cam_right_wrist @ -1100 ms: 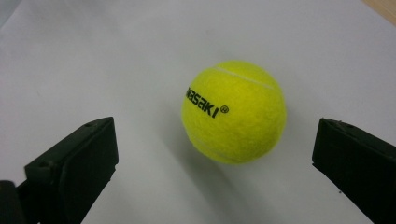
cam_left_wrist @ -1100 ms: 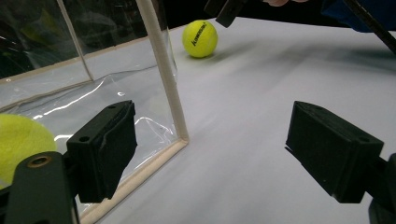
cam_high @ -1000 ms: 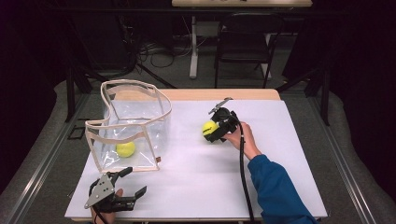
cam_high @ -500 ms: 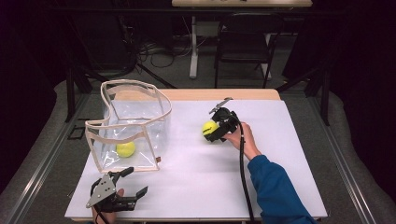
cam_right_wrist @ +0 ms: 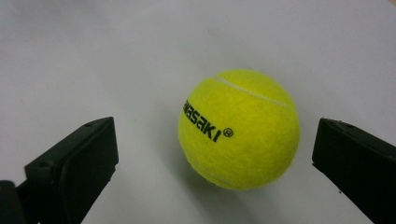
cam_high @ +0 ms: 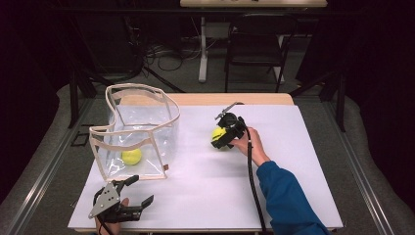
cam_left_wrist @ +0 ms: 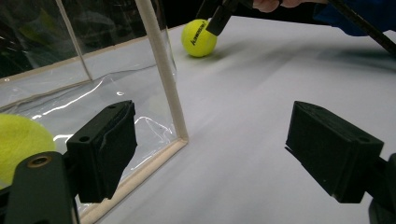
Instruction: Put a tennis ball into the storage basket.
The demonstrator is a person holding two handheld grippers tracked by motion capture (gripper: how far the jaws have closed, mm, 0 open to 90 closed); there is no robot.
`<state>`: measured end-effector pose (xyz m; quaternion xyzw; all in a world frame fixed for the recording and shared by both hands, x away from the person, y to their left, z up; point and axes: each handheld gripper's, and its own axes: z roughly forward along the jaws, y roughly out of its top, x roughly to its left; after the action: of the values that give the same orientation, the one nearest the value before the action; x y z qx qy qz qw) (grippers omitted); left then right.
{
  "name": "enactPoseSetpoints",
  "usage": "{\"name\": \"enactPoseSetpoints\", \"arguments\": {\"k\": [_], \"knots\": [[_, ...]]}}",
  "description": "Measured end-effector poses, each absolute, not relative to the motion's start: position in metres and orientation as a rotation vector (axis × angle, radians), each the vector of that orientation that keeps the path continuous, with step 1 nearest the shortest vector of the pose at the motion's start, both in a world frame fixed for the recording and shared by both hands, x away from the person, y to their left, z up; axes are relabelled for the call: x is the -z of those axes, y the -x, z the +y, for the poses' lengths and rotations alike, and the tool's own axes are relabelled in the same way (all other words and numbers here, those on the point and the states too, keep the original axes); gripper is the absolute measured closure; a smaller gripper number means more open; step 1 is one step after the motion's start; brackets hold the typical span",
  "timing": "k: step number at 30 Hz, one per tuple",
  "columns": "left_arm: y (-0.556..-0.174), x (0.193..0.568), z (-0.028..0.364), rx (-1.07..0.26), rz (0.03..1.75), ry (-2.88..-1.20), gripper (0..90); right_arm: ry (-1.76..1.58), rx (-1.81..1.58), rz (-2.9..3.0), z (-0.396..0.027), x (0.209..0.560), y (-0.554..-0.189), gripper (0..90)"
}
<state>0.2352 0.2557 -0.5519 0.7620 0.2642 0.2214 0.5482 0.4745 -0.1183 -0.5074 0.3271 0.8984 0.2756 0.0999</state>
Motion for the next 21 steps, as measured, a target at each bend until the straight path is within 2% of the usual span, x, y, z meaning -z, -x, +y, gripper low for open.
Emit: {"name": "enactPoseSetpoints", "arguments": {"k": [21], "knots": [[-0.234,0.552,0.256,-0.531,0.623,-1.808,15.8,-0.997,-0.779,2.7,-0.112,0.523,-0.486,0.0]]}}
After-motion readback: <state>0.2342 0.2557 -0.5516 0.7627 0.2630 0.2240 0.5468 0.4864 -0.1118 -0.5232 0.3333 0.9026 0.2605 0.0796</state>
